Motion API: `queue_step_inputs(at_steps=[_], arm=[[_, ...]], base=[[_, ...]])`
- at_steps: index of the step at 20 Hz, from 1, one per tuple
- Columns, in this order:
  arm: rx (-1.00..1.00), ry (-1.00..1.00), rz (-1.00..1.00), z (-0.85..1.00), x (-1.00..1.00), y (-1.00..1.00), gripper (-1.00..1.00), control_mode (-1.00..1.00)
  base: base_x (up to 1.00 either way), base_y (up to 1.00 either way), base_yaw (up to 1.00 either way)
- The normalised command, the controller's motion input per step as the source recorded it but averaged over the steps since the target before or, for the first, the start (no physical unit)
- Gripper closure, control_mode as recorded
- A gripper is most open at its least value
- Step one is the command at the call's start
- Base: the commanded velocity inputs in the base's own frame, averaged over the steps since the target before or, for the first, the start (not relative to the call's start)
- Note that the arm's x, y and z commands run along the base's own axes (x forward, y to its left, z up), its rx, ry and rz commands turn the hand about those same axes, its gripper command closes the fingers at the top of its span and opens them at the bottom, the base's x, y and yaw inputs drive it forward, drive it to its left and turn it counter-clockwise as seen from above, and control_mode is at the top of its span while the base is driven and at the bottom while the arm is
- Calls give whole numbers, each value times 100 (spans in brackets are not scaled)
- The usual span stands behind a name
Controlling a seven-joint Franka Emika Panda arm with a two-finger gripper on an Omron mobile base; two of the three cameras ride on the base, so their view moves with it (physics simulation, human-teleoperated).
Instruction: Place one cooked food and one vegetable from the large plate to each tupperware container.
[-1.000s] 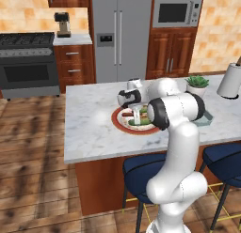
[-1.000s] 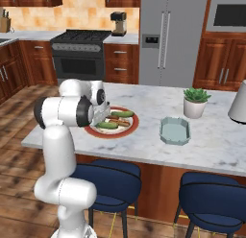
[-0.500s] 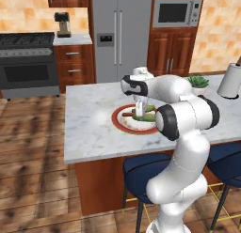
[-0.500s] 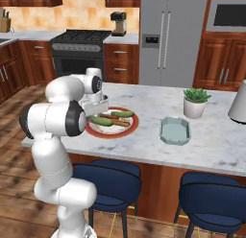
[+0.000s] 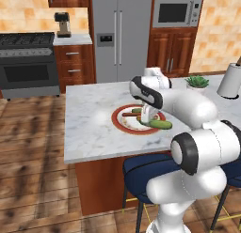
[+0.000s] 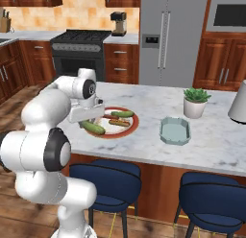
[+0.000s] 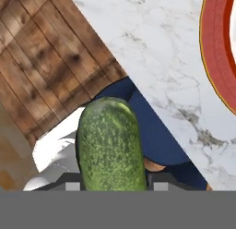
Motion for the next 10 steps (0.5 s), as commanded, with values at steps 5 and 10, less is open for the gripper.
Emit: queue_step_inputs(at_steps=[5, 10], arm=[[-2, 0, 0, 0, -2, 2, 100, -100], [0, 0, 0, 0, 1, -13, 100, -100]], base=[[0, 0, 0], [0, 0, 0]])
